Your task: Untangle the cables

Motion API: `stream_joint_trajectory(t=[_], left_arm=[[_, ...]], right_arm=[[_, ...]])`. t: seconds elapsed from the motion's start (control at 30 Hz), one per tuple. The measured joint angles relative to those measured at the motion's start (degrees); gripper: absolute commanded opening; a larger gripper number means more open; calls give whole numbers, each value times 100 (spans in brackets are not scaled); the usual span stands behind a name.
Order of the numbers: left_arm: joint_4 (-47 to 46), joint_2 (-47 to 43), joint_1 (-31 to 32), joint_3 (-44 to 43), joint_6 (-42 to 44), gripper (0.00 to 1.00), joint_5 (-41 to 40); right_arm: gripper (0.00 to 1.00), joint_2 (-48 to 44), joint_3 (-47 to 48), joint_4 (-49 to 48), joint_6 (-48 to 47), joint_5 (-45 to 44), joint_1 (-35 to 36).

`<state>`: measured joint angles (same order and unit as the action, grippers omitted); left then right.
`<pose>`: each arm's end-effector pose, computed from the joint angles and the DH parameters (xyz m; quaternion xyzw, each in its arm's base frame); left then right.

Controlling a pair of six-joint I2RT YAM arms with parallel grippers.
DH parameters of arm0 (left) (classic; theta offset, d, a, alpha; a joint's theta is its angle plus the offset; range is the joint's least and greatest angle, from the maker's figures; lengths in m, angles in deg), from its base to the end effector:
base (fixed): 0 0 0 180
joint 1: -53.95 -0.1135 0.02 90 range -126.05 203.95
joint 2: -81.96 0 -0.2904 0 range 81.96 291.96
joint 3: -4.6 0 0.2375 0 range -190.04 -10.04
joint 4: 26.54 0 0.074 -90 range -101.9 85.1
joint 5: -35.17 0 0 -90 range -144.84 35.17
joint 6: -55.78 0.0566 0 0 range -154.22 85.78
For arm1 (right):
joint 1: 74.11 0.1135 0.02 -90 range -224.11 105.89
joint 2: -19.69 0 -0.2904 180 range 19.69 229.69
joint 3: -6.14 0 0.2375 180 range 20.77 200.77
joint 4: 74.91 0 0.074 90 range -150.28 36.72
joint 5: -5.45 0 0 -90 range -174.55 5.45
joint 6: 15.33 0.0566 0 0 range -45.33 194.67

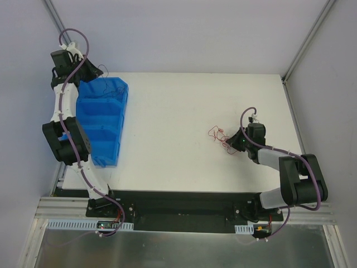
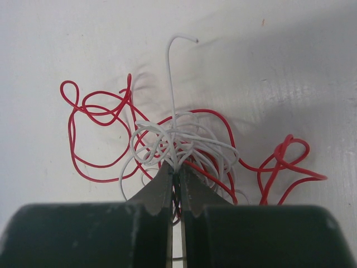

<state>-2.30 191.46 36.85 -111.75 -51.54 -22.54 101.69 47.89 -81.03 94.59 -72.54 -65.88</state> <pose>0.4572 0.1090 0.3792 -0.0718 0.7881 -0.2252 0.5683 0.2635 0.0500 0.1750 0.0407 0.8791 0.2030 0.4294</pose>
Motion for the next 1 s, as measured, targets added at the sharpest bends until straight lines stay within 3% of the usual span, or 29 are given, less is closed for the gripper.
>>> stream_joint_trajectory(t=[0.33, 1.0], left_arm=[[42, -9, -264, 472, -243, 0, -356], [726, -33, -289, 479, -498, 0, -2736]], right_arm=[[1, 2, 0, -2, 2, 4, 0], [1, 15, 0, -9, 2, 15, 0]])
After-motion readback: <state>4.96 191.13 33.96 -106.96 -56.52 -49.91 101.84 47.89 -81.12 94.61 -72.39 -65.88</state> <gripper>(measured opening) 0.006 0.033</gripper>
